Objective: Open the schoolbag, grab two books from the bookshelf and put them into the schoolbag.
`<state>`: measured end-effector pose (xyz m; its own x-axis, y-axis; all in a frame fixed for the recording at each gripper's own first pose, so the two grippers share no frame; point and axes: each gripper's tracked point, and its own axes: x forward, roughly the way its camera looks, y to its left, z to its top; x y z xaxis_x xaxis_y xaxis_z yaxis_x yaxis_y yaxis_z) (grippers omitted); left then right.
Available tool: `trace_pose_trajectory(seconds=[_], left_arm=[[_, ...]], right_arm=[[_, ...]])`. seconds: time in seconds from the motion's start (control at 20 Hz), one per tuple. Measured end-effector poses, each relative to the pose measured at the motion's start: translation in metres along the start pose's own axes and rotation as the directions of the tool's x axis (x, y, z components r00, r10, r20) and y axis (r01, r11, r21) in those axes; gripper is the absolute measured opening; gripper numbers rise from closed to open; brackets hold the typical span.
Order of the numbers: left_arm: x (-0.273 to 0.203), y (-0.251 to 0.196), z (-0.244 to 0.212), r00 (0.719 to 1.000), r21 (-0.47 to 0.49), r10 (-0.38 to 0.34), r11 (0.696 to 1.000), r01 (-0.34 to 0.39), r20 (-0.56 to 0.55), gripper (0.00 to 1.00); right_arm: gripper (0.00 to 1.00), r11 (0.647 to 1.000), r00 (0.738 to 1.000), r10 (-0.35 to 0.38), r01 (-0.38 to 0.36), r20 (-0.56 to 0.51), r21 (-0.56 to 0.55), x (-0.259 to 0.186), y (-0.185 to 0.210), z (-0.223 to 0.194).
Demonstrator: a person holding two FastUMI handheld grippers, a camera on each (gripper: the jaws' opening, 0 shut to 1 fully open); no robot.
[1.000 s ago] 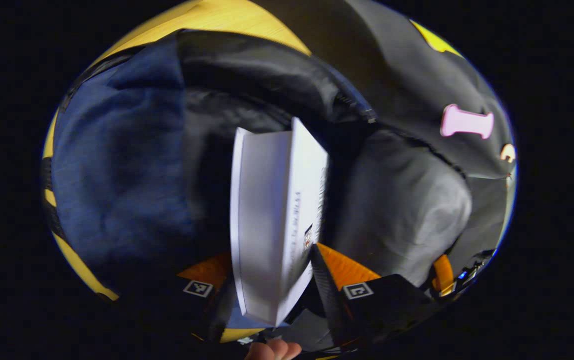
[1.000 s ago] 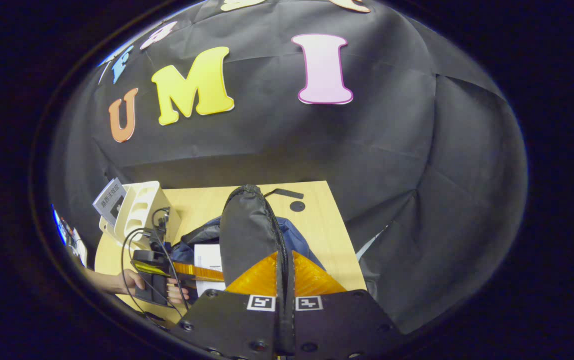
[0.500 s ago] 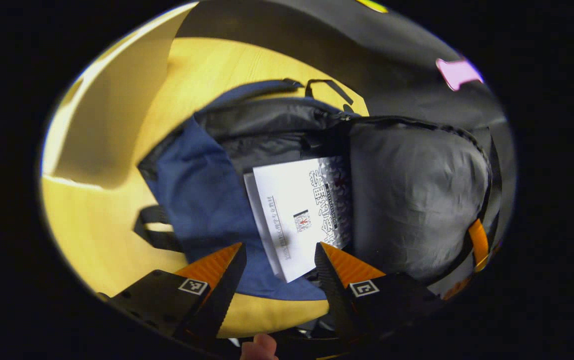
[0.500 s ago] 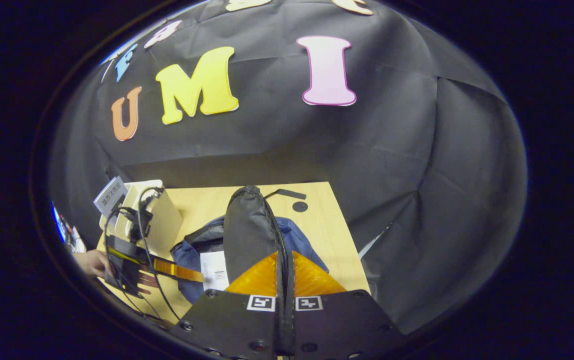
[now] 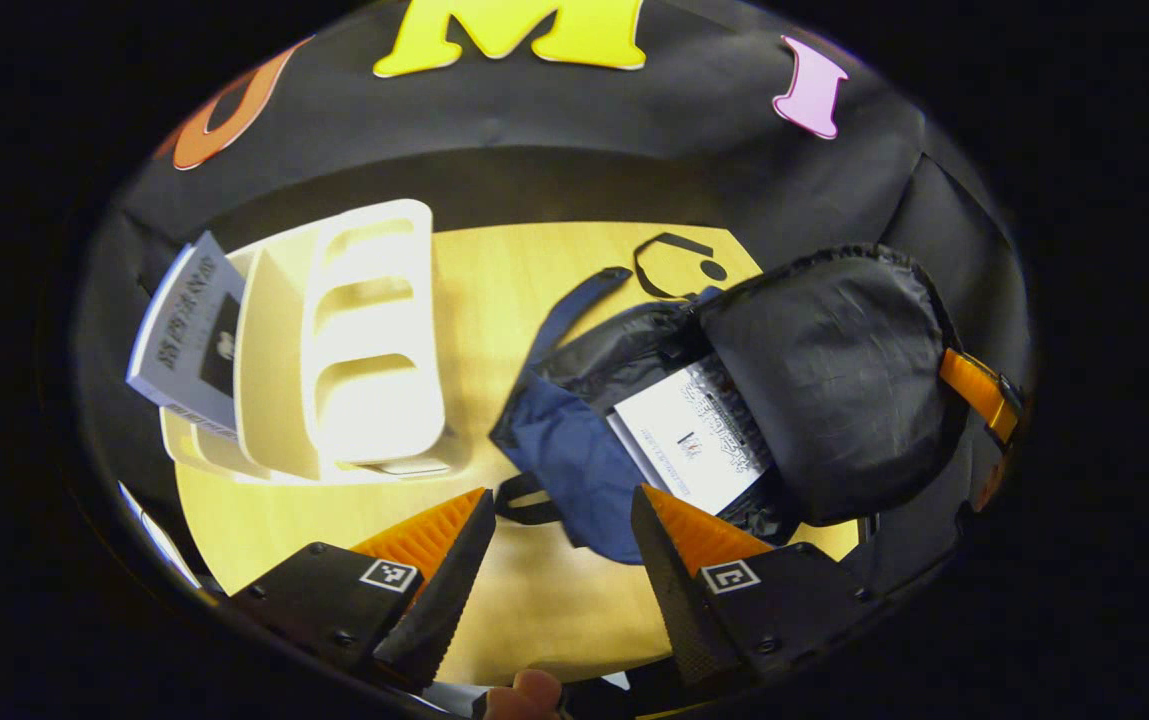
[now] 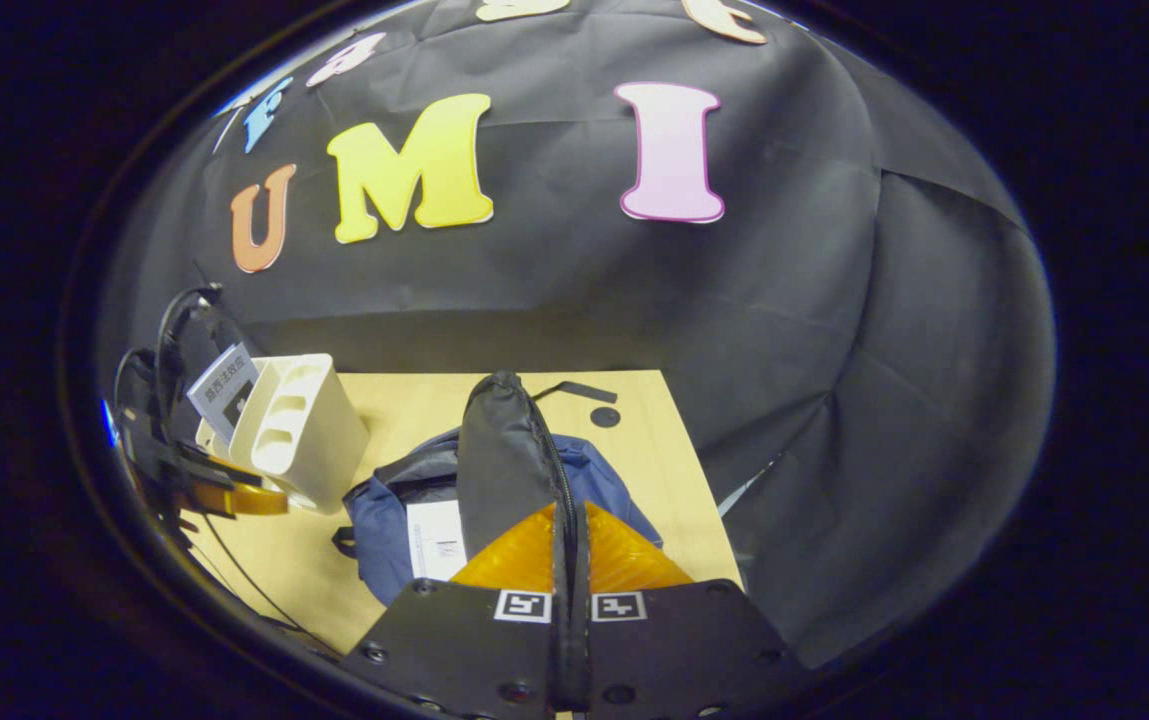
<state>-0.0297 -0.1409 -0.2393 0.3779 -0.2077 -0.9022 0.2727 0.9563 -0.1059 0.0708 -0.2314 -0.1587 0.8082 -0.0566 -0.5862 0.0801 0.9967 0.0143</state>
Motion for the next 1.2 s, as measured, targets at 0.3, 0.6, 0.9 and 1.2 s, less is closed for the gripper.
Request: trace_pose_trajectory(seconds=[0.3, 0.6, 0.9, 1.2], left_arm=[[-0.067, 0.090, 0.025, 0.982, -0.085, 0.132, 0.989, -0.121, 0.138, 0.87], [-0.137, 0.191, 0.069, 0.944, -0.178, 0.236, 0.964, -0.198, 0.232, 0.89], [-0.134, 0.247, 0.115, 0.958, -0.189, 0.215, 0.965, -0.179, 0.188, 0.97], [-0.089, 0.261, 0.126, 0.992, -0.186, 0.122, 0.976, -0.112, 0.042, 0.97]], right_arm=[[0.00, 1.000, 1.000, -0.005, 0.005, 0.006, -0.020, -0.006, 0.020, -0.001], [0.00, 0.999, 1.000, -0.029, 0.029, -0.004, -0.034, -0.007, 0.030, -0.003], [0.00, 0.998, 0.999, -0.050, 0.050, -0.006, -0.028, -0.009, 0.035, -0.003], [0.00, 0.997, 0.997, -0.077, 0.076, -0.019, -0.022, -0.009, 0.033, -0.006]])
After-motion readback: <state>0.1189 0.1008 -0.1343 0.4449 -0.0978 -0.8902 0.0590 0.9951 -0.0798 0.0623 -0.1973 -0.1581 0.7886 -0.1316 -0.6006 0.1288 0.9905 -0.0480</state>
